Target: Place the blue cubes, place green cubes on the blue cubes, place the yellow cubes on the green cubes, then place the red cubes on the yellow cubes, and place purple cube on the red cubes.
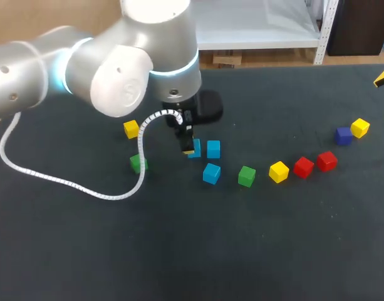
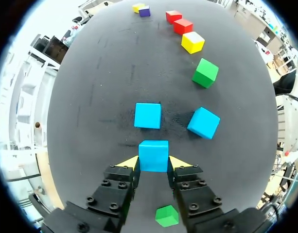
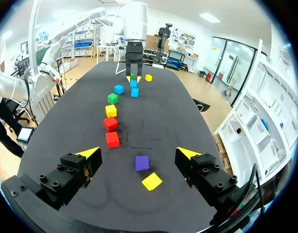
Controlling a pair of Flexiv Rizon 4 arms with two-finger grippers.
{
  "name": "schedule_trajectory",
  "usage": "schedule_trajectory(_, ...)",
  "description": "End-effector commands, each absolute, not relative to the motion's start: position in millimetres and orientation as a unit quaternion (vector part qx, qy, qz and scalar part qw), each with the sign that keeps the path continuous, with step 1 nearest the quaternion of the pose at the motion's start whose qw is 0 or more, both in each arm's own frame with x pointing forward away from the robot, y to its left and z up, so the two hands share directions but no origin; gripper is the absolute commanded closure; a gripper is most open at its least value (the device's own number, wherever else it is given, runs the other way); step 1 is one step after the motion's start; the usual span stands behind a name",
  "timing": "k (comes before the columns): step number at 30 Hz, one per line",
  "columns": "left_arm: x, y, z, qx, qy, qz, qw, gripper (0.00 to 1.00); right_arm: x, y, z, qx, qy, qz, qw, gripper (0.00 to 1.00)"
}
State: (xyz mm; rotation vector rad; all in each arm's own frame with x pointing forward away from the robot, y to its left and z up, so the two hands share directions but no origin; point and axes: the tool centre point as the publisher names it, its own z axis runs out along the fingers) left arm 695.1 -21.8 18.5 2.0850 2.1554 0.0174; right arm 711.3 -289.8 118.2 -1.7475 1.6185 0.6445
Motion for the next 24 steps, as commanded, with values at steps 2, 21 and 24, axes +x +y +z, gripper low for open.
schedule_trajectory(2,700.7,-27.2,14.1,0.695,0.716,0.009,0.063,1.00,709.5,-289.5,118.4,-0.668,0.619,0.245,0.332,0.00)
schedule_trajectory(21,706.4,-25.9,6.1,0.700,0.712,0.022,0.053,1.00,709.5,-289.5,118.4,-0.668,0.619,0.245,0.332,0.00)
schedule_trajectory(24,706.4,-26.0,5.6,0.700,0.712,0.022,0.052,1.00,709.5,-289.5,118.4,-0.668,0.619,0.245,0.332,0.00)
